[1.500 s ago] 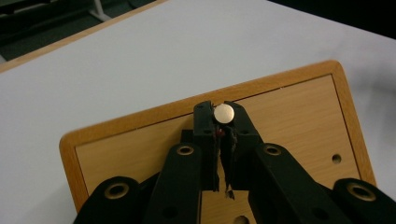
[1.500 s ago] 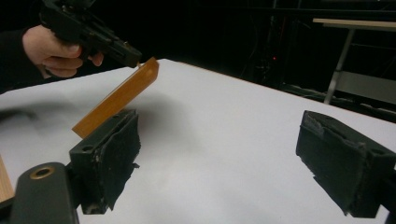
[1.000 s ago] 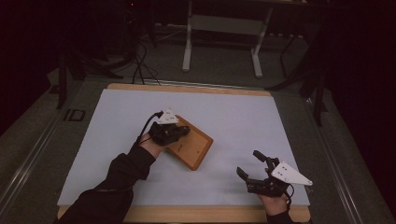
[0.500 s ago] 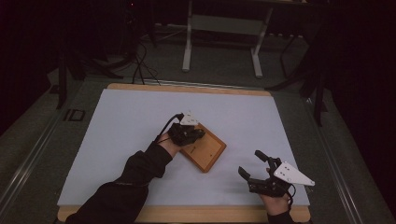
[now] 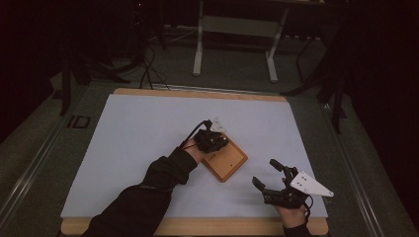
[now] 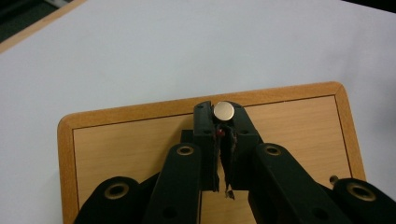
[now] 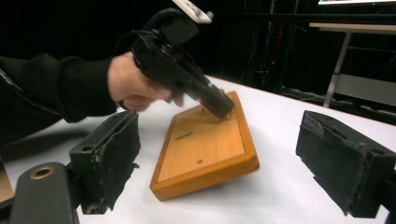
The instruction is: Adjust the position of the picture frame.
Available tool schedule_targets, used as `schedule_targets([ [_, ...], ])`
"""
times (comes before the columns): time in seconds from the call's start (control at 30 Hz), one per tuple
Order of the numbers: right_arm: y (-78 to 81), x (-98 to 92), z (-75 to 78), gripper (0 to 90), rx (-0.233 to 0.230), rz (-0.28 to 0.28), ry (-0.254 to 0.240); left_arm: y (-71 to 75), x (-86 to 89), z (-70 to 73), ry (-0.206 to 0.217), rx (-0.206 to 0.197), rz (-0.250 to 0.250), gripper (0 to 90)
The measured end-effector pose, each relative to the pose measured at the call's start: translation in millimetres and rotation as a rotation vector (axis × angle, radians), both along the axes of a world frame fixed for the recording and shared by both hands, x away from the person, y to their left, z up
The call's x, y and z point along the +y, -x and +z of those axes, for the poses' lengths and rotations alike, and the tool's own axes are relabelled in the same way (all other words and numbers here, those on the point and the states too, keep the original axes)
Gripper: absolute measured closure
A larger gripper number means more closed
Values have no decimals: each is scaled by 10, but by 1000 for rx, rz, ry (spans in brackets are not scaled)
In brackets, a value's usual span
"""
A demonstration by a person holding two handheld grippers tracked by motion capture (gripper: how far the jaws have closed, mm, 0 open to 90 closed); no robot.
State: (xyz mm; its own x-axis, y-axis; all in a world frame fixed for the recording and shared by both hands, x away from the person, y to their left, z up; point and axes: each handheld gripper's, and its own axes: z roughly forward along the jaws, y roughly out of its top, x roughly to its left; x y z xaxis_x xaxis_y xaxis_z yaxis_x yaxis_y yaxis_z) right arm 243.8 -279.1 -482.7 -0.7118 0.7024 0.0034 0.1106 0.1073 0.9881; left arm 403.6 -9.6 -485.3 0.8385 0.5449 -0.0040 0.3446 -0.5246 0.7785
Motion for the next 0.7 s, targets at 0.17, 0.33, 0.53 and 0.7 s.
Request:
schedule_targets([
  [0.17, -1, -16, 0, 110, 1, 5, -13, -78, -66, -67, -6, 17, 12, 857],
  [0.33, -27, -19, -20, 109, 17, 13, -1, -144, -121, -123, -18, 30, 18, 857],
  [0.53, -23, -18, -15, 109, 15, 12, -3, -221, -158, -178, -29, 50, 27, 857],
  [0.7, -30, -32, -15, 109, 14, 8, -10, -249, -178, -218, -43, 60, 26, 857],
])
